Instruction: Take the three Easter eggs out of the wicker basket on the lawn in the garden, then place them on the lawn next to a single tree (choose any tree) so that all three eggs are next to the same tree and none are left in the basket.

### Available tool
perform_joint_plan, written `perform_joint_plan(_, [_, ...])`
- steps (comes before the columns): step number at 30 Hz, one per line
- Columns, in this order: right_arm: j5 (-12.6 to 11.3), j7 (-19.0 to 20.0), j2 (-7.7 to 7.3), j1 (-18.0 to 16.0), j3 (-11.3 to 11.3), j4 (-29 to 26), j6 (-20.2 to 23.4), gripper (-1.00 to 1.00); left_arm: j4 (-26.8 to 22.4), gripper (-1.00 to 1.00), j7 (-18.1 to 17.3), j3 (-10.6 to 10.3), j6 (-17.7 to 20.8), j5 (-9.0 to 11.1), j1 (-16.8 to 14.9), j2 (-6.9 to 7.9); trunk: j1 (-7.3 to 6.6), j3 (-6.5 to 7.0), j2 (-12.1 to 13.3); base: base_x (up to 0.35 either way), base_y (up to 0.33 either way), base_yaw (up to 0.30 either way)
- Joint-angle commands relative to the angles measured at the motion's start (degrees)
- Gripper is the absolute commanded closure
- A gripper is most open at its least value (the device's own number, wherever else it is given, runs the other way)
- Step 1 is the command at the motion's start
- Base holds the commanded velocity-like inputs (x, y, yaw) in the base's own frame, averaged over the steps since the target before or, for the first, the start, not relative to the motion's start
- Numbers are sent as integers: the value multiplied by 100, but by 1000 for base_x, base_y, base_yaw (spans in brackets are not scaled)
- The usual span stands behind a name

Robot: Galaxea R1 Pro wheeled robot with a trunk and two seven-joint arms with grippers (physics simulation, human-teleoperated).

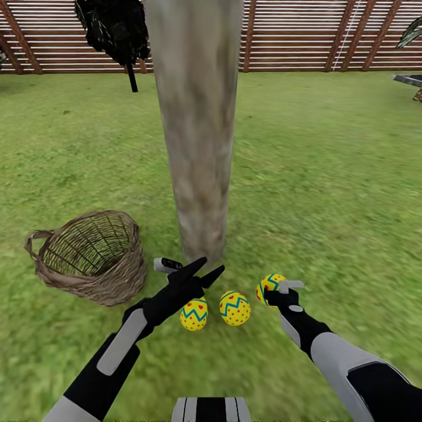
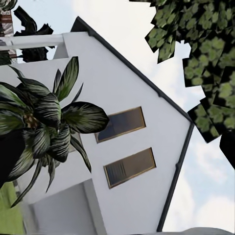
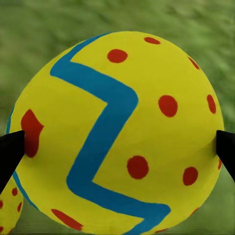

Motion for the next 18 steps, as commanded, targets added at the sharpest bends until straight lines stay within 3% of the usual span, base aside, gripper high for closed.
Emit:
perform_joint_plan(1, [-57, -21, 0, -1, 50, 2, -19, 100, 1, -100, 7, -11, 36, 51, -4, 3, 1, -26, -3, 0, 0, 0])
perform_joint_plan(18, [-57, -20, 20, 2, 52, 17, -19, 100, 1, -100, 13, -20, 43, 51, -4, -24, 45, -403, -26, 0, 0, 0])
